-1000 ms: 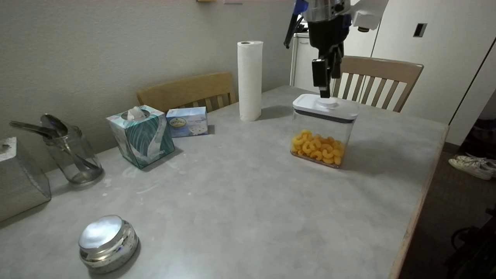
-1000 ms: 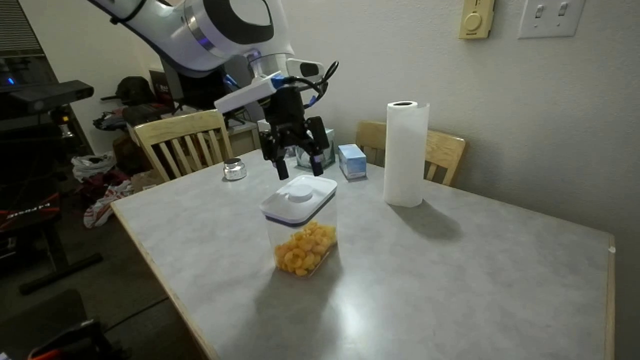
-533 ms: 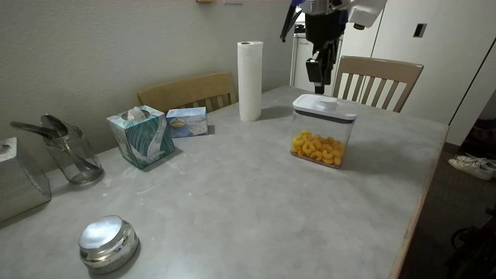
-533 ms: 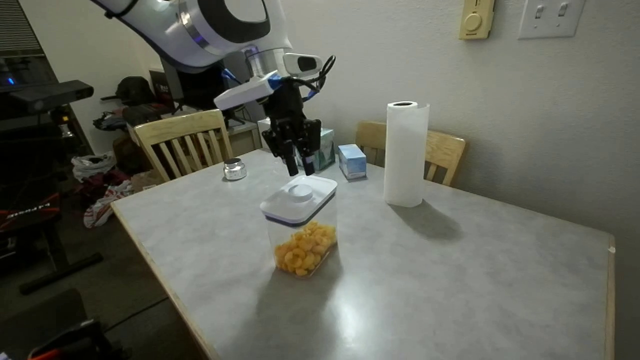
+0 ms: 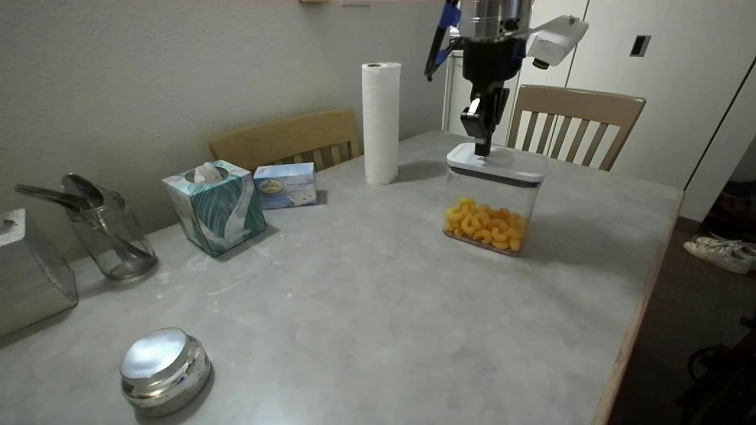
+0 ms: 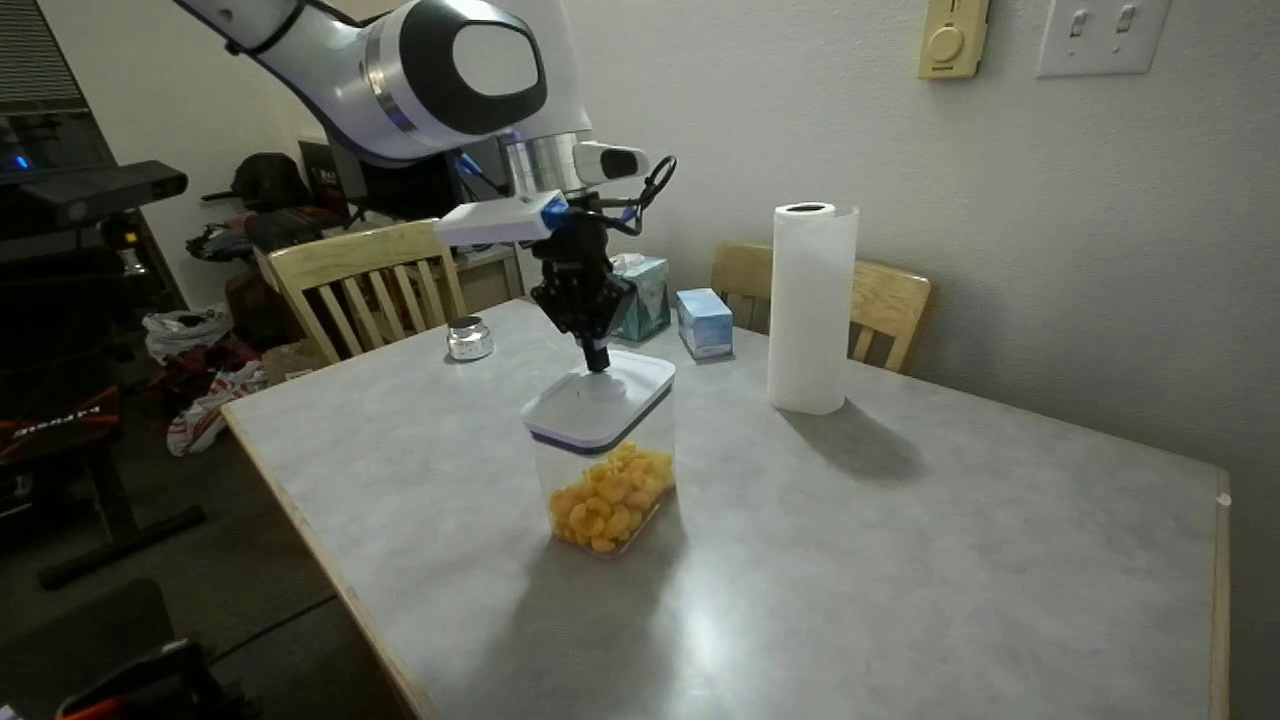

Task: Use the lid to close the container

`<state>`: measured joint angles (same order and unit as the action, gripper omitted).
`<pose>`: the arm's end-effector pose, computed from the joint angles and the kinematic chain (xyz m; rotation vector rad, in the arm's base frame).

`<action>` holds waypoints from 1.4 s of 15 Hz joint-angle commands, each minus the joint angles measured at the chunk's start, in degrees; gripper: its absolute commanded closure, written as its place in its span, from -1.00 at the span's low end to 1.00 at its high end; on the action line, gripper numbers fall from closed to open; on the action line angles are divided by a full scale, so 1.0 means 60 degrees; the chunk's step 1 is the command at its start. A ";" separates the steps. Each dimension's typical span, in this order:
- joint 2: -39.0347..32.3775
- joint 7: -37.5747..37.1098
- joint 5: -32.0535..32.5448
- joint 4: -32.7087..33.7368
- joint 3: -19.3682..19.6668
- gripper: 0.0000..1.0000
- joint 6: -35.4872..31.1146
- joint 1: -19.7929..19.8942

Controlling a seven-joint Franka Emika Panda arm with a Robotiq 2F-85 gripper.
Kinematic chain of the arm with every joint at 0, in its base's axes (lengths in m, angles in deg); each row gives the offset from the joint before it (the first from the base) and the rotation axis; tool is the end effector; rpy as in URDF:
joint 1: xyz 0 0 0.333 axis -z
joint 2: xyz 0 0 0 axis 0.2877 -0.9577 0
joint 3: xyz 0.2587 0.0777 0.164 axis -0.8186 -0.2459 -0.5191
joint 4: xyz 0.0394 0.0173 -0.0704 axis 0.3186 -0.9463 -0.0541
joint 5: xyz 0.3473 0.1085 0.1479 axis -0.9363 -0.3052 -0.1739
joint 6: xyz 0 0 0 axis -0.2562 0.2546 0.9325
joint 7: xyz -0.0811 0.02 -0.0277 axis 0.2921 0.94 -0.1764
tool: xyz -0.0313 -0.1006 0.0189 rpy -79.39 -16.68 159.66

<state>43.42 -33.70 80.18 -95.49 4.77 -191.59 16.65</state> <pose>0.5942 -0.0142 0.3154 2.9715 0.2373 0.0318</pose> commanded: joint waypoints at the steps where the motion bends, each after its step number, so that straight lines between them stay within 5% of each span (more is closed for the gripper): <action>1: 0.0275 0.0008 0.0003 -0.0282 0.0094 1.00 -0.0220 0.0061; 21: 0.0292 -0.0198 -0.1393 -0.1303 0.0298 1.00 -0.1355 0.0544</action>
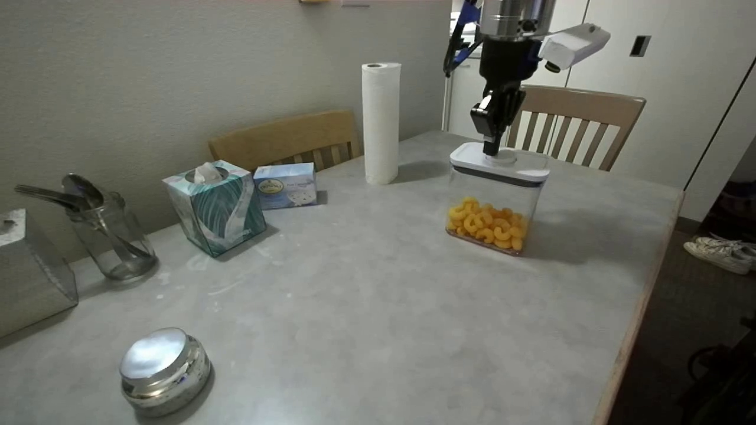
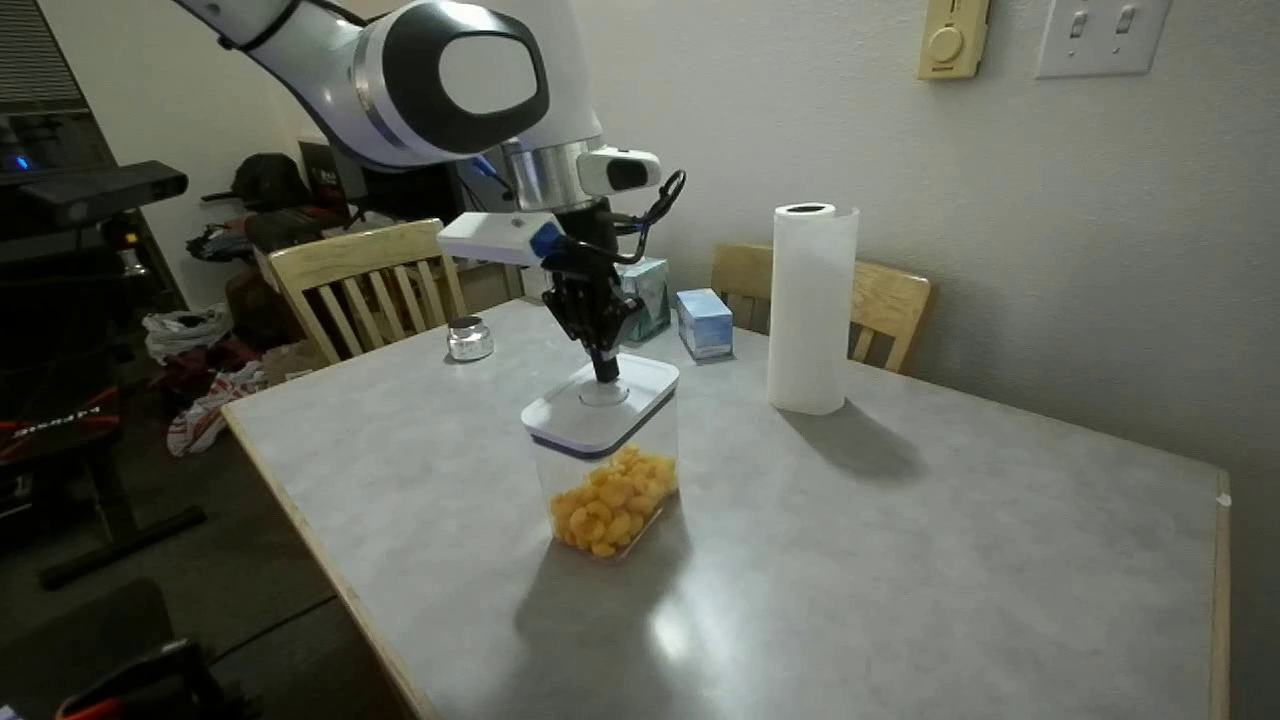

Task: Use the lid to close the container

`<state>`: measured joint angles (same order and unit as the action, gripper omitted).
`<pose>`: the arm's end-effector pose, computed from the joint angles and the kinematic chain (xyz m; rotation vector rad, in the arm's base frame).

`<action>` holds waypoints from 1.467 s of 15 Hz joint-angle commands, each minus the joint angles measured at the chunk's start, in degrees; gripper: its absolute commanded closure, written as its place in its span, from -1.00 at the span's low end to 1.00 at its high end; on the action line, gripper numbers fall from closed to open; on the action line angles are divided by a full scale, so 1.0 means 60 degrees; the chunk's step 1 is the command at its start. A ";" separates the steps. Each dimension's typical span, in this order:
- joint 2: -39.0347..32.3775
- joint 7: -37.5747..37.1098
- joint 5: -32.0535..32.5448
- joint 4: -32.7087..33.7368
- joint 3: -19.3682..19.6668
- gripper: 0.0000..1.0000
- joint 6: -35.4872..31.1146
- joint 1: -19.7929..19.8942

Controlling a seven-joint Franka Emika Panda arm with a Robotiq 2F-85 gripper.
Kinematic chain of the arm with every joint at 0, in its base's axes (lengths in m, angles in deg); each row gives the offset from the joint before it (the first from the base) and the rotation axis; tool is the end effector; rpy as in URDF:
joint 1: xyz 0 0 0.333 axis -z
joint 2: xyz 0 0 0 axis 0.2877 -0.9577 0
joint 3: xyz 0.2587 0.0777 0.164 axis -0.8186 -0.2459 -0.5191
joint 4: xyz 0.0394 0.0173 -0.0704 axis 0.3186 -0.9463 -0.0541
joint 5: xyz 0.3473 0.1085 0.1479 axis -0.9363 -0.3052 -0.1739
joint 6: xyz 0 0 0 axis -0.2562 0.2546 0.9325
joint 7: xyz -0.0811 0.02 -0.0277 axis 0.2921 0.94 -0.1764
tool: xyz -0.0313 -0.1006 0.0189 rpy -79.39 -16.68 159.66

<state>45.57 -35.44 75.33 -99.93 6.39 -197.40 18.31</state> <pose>0.5799 -0.0439 0.3135 3.0382 0.0325 0.1263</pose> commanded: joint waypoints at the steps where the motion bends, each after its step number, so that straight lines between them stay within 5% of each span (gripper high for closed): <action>1: -0.0187 0.0176 -0.0889 -0.0610 0.0018 1.00 -0.0438 0.0363; 7: -0.0678 0.1160 -0.3267 -0.0805 -0.0092 1.00 -0.1021 0.0910; 14: 0.0002 0.1601 -0.2794 -0.0166 -0.0010 1.00 0.0095 0.0788; 15: 0.0047 0.1733 -0.2648 -0.0064 -0.0016 0.48 0.0231 0.0767; 16: 0.0092 0.1850 -0.2496 0.0117 -0.0022 0.46 0.0467 0.0748; 22: 0.0195 0.2322 -0.1809 0.0838 -0.0063 -0.35 0.1144 0.0700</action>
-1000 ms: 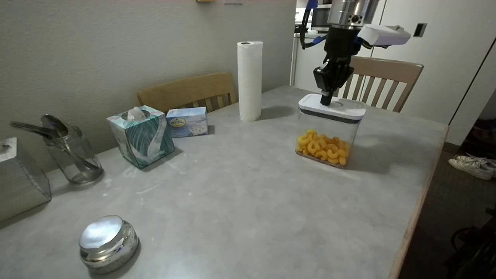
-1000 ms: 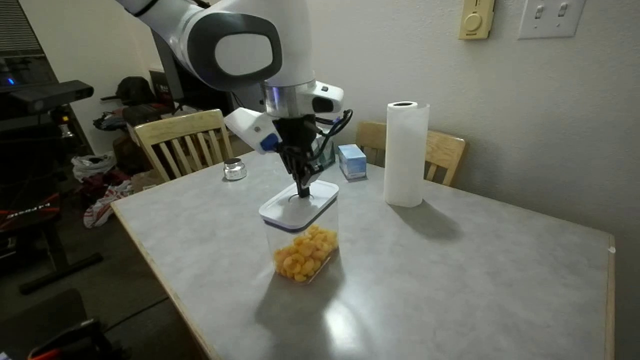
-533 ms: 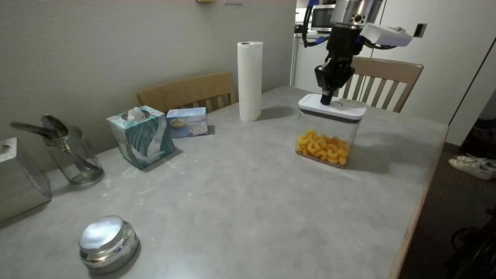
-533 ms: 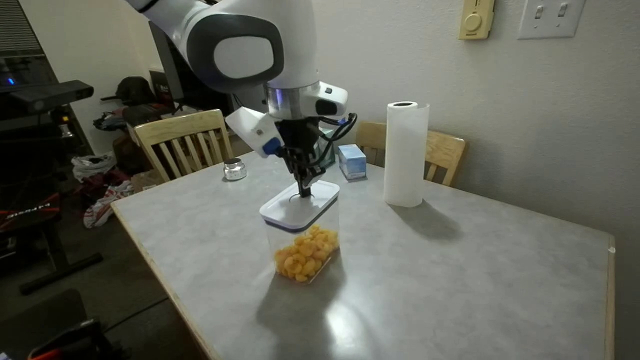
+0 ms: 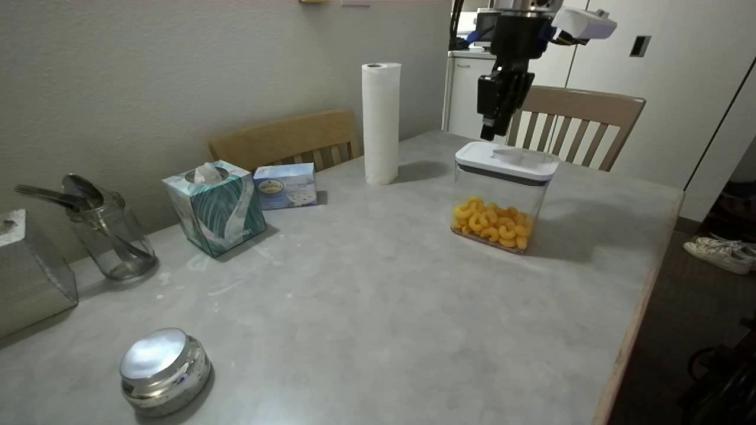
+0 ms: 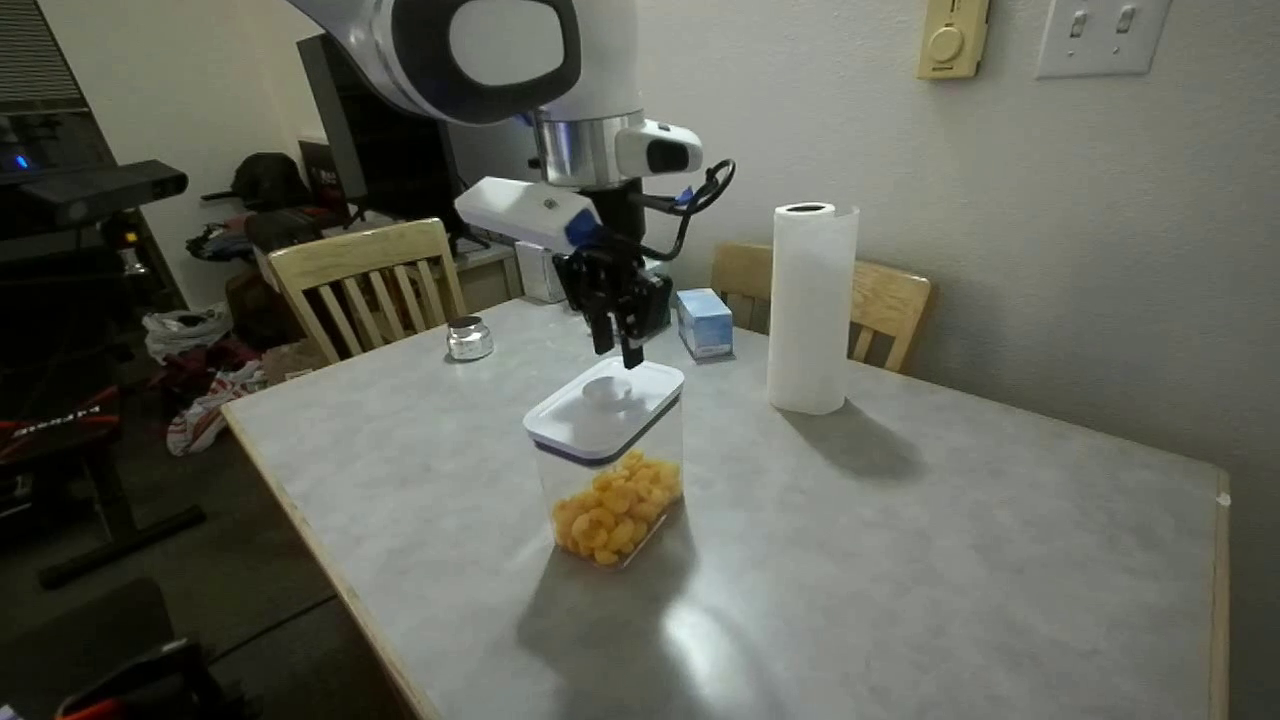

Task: Use the lid to close the container

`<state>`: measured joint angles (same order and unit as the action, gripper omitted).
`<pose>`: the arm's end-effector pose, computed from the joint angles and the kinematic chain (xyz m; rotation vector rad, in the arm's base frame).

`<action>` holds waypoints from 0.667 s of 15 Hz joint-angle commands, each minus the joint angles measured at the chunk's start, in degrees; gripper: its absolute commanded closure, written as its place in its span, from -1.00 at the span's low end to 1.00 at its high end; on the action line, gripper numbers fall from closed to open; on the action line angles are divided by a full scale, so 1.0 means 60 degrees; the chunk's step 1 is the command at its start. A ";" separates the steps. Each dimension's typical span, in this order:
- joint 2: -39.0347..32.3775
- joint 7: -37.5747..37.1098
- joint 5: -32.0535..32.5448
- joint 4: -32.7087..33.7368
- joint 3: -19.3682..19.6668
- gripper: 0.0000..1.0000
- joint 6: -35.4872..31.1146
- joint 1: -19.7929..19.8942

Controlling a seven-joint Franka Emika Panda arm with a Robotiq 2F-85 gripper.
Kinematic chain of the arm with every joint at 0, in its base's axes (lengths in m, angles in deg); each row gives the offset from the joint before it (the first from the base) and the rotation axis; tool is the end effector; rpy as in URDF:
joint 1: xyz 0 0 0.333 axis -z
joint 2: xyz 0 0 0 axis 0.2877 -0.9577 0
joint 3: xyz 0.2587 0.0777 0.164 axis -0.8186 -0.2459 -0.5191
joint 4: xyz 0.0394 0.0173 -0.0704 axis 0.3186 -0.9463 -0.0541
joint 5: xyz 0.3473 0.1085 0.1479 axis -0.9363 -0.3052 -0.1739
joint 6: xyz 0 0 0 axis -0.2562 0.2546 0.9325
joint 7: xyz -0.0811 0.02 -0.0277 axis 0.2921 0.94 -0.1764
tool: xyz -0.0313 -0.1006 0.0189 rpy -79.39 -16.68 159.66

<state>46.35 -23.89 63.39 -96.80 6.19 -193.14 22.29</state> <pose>0.5848 -0.0817 0.3380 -3.1026 -0.0132 -0.1384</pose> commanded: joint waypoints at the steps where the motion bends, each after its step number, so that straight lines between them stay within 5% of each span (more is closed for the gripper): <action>1: 0.0050 0.0482 0.0190 0.0401 -0.0043 -0.50 0.0465 0.0042; 2: 0.0037 0.0552 0.0158 0.0444 -0.0056 -0.62 0.0424 0.0045; 3: 0.0034 0.0589 0.0110 0.0443 -0.0064 0.21 0.0355 0.0049; 5: 0.0096 0.0554 0.0025 0.0332 -0.0087 0.15 0.0284 0.0037; 10: 0.0409 0.0172 -0.0105 -0.0195 -0.0136 0.82 0.0162 -0.0041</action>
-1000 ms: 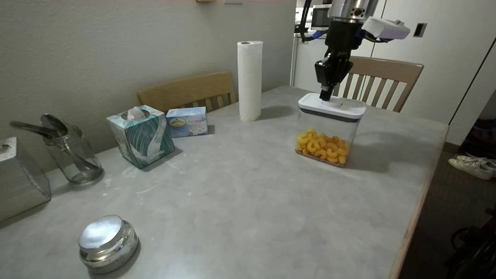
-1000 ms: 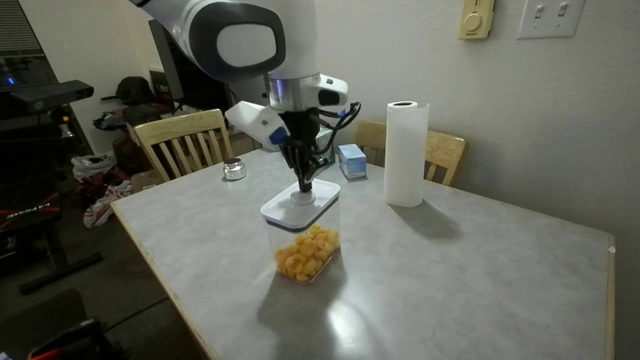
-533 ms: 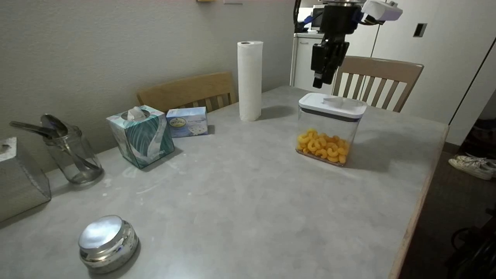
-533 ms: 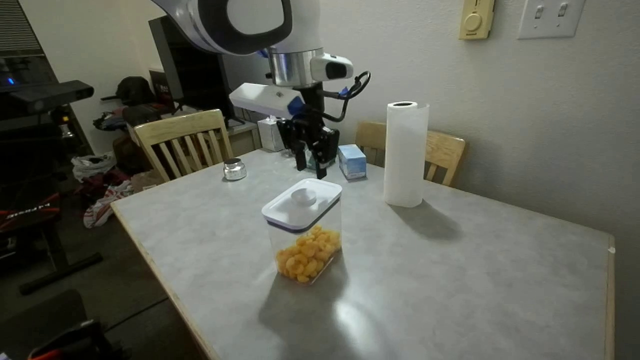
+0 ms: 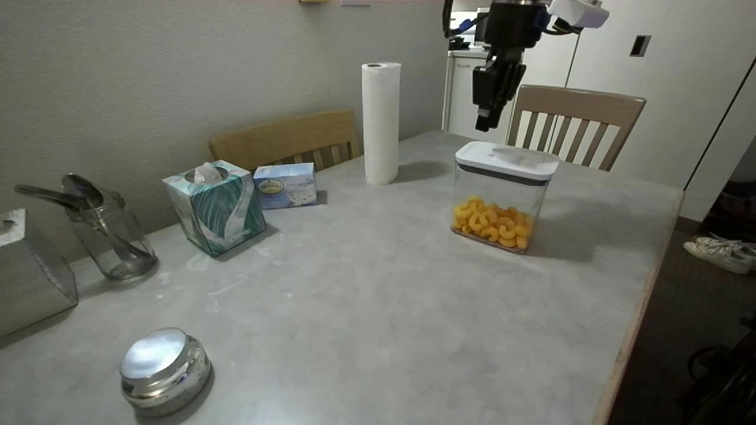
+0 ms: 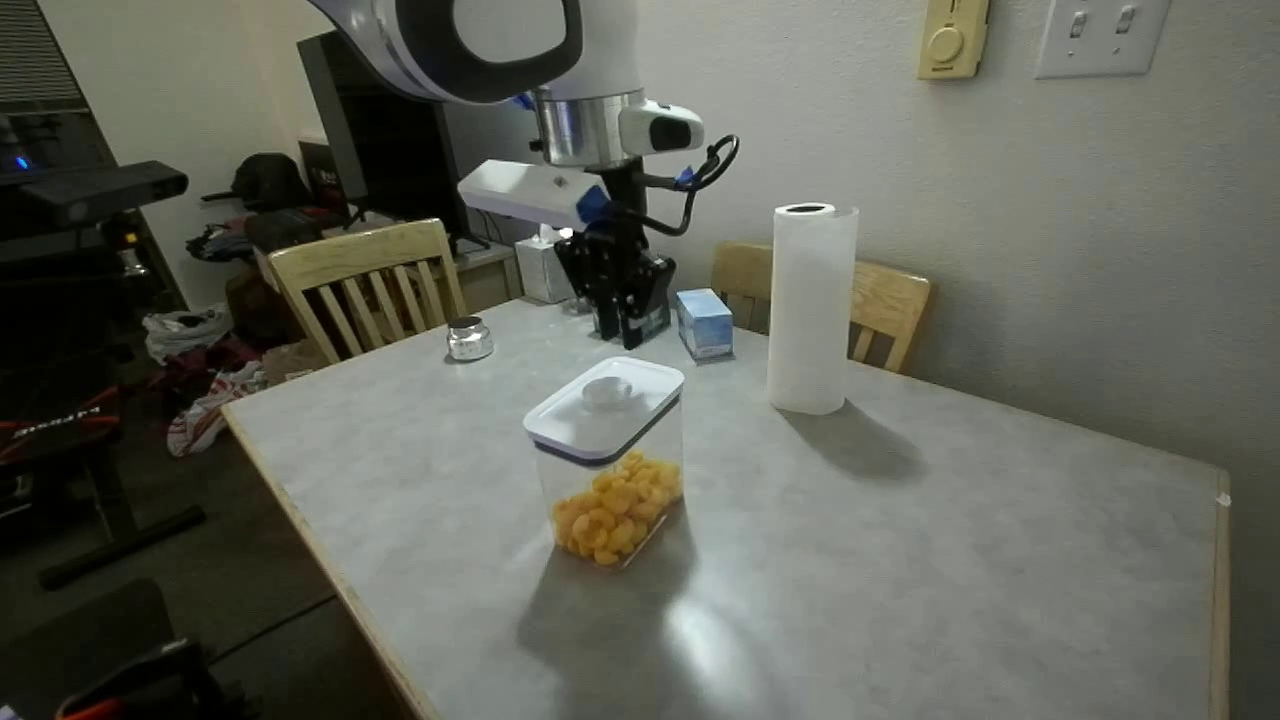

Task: Use the lid to close the container

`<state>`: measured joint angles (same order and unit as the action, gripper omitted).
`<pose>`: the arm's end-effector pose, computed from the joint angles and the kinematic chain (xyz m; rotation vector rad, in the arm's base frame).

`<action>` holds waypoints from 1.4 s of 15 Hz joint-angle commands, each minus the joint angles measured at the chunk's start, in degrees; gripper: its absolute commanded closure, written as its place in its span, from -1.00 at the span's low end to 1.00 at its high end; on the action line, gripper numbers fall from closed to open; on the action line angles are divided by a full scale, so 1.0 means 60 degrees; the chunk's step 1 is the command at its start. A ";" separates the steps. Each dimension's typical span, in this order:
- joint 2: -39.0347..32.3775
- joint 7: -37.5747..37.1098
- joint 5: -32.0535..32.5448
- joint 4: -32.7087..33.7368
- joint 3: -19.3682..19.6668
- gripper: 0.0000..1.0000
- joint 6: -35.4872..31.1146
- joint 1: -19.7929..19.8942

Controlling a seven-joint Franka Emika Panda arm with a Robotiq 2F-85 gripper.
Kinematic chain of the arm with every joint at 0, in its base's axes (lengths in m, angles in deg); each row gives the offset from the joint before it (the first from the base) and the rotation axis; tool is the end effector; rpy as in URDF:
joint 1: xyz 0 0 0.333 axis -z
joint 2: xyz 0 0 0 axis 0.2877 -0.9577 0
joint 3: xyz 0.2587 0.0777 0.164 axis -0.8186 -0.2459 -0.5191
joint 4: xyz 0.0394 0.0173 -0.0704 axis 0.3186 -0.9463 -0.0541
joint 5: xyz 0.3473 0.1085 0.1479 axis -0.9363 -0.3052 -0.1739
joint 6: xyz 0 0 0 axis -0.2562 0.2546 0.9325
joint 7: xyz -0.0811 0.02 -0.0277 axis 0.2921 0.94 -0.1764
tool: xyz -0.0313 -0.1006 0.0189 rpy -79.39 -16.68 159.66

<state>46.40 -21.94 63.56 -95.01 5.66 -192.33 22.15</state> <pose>0.5930 -0.0757 0.3511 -3.1032 -0.0890 -0.1666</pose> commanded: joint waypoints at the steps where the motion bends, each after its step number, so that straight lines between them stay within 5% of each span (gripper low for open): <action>1: 0.0453 -0.0254 -0.0158 -0.0576 -0.0054 0.96 0.0053 -0.0028; 11: 0.1402 -0.1707 0.0104 -0.1770 0.0168 1.00 0.0659 -0.0101; 21: 0.1138 -0.0401 0.0733 -0.1886 0.0426 1.00 -0.0179 0.0000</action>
<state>53.98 -27.96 67.43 -105.56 8.08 -190.04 21.72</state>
